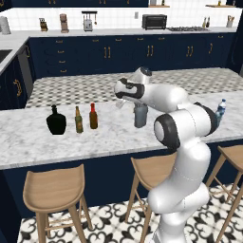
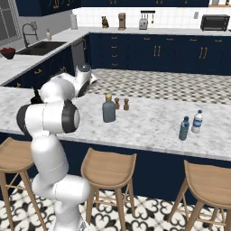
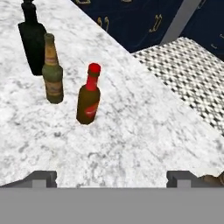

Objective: Move the plastic bottles in the middle to the plastics group, and the glass bottles in the middle to the glass group.

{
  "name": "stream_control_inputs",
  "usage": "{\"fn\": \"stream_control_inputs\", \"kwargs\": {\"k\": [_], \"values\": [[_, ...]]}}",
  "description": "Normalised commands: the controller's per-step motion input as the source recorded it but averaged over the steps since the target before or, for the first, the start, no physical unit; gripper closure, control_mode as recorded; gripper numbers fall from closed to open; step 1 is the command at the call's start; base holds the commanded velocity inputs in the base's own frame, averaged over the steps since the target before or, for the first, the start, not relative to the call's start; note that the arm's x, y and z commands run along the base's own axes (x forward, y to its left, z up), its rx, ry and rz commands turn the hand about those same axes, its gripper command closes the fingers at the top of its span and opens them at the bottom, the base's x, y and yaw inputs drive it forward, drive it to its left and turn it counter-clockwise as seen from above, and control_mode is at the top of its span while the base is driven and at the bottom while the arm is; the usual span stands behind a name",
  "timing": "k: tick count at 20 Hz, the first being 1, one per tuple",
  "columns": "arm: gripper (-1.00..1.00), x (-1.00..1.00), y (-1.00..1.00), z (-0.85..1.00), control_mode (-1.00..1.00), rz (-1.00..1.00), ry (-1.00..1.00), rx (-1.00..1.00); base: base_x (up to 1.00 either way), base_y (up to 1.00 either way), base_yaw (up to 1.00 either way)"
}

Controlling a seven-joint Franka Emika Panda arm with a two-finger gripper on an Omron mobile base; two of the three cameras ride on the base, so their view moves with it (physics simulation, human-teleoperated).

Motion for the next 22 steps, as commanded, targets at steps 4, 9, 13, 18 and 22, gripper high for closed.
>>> {"fn": "stream_control_inputs", "kwargs": {"k": [4, 9, 13, 18, 22], "values": [[-1.00, 0.00, -0.04, 0.74, -1.00, -0.20, 0.23, -0.24, 0.00, 0.00, 0.00], [-1.00, 0.00, -0.51, 0.06, -1.00, -0.30, 0.27, -0.02, 0.00, 0.00, 0.00], [-1.00, 0.06, -0.88, 0.00, -1.00, -0.37, 0.27, 0.01, 0.00, 0.00, 0.00], [-1.00, 0.01, -1.00, -0.02, -1.00, -0.36, 0.12, 0.22, 0.00, 0.00, 0.00], [-1.00, 0.00, -0.87, 0.00, -1.00, -0.24, 0.00, 0.25, 0.00, 0.00, 0.00]]}}
